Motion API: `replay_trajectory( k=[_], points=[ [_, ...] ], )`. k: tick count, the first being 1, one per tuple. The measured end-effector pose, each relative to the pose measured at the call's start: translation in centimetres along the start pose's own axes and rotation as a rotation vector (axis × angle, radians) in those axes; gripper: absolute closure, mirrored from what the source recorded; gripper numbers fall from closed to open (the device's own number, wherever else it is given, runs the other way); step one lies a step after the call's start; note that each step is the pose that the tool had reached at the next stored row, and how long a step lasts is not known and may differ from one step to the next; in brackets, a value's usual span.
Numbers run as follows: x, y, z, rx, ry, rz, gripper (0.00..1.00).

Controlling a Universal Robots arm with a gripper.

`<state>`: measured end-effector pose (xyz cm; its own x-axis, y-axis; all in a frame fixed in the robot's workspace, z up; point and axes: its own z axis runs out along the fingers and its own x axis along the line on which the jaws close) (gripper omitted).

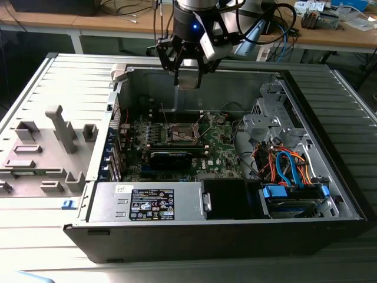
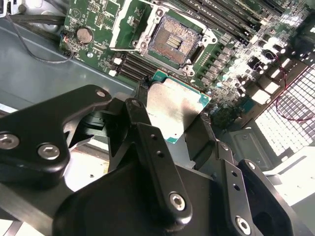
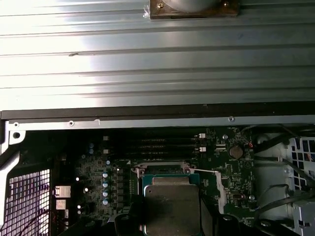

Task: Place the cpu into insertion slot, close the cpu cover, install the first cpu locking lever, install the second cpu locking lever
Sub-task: 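Place the cpu into insertion slot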

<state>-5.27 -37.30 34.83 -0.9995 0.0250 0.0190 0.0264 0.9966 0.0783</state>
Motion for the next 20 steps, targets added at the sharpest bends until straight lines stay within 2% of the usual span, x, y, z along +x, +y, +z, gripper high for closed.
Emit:
replay_trajectory(
  k=[20],
  points=[
    [0.18, -0.56, 0.28, 0.0001, 0.0000, 0.000, 0.45]
  ],
)
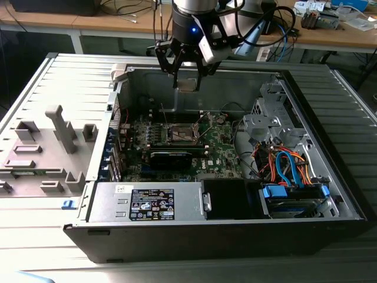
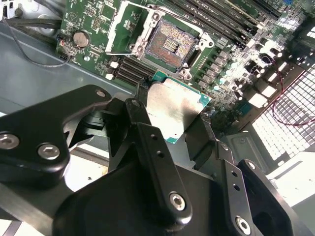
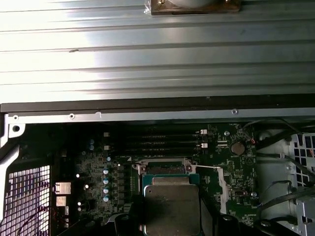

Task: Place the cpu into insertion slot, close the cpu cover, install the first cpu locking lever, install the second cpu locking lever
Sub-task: 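Place the cpu into insertion slot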

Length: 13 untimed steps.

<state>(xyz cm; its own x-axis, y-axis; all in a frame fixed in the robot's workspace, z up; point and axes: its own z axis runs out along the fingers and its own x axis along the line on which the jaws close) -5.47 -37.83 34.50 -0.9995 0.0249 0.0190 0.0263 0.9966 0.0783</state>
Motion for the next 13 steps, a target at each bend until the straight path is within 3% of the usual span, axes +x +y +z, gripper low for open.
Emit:
replay_trajectory(
  k=[4, 13],
  points=[
    [0.18, -0.42, 0.32, -0.0001, 0.0001, 0.000, 0.45],
    [0.25, -0.58, 0.51, 0.0000, 0.0000, 0.000, 0.45]
  ],
)
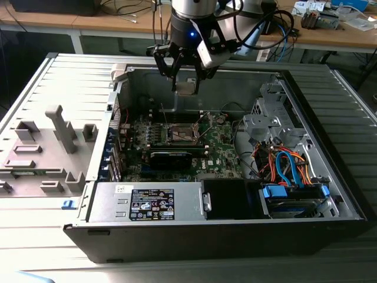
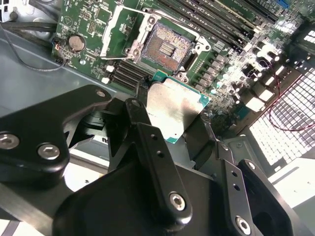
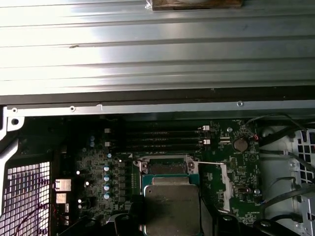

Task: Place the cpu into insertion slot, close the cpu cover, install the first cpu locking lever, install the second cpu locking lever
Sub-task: 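Place the cpu into insertion slot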

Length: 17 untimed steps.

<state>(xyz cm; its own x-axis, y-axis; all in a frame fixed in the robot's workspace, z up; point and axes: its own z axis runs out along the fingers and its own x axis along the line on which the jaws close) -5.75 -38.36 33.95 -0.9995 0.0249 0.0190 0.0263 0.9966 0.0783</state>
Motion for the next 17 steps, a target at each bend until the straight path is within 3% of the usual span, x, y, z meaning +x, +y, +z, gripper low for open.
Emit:
replay_trajectory(
  k=[12, 17],
  points=[
    [0.04, -0.06, 0.26, 0.0000, 0.0000, 0.001, 0.45],
    [0.04, -0.06, 0.26, -0.0005, -0.0023, 0.029, 0.45]
  ],
)
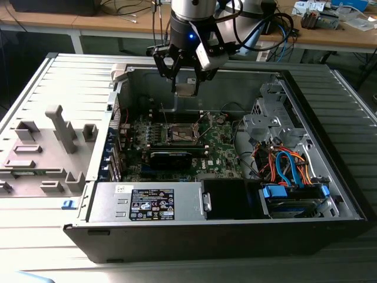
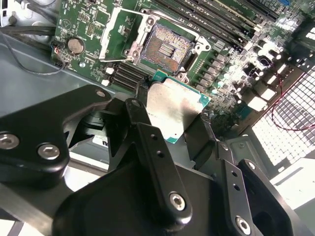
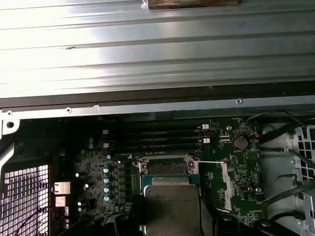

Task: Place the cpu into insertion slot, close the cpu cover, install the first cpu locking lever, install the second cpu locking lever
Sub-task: 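Place the cpu into insertion slot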

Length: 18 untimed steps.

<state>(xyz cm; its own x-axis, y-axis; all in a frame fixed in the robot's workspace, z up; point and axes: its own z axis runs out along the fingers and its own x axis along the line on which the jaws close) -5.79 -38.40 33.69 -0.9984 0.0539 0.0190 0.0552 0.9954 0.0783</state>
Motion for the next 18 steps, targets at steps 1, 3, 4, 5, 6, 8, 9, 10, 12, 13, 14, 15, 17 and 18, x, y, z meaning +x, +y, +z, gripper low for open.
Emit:
replay_trajectory(
  k=[1, 3, 4, 5, 6, 8, 9, 10, 12, 13, 14, 15, 17, 18],
  points=[
    [0.00, 0.00, 0.00, 0.0000, -0.0002, 0.004, 0.45],
    [0.00, 0.00, 0.00, -0.0001, -0.0008, 0.012, 0.45],
    [0.00, 0.00, 0.00, -0.0002, -0.0011, 0.015, 0.45],
    [0.00, 0.00, 0.01, -0.0003, -0.0014, 0.018, 0.45],
    [0.00, 0.00, 0.01, -0.0003, -0.0017, 0.022, 0.45],
    [0.00, -0.01, 0.02, -0.0004, -0.0025, 0.033, 0.45],
    [0.00, -0.01, 0.03, -0.0005, -0.0027, 0.036, 0.45],
    [0.00, -0.01, 0.03, -0.0006, -0.0031, 0.040, 0.45],
    [0.00, -0.01, 0.04, -0.0007, -0.0035, 0.046, 0.45],
    [0.00, -0.01, 0.04, -0.0008, -0.0037, 0.048, 0.45],
    [0.00, -0.01, 0.05, -0.0009, -0.0039, 0.051, 0.45],
    [0.00, -0.01, 0.05, -0.0009, -0.0041, 0.053, 0.45],
    [0.00, -0.01, 0.06, -0.0010, -0.0046, 0.059, 0.45],
    [0.00, -0.01, 0.06, -0.0011, -0.0048, 0.061, 0.45]
  ],
)
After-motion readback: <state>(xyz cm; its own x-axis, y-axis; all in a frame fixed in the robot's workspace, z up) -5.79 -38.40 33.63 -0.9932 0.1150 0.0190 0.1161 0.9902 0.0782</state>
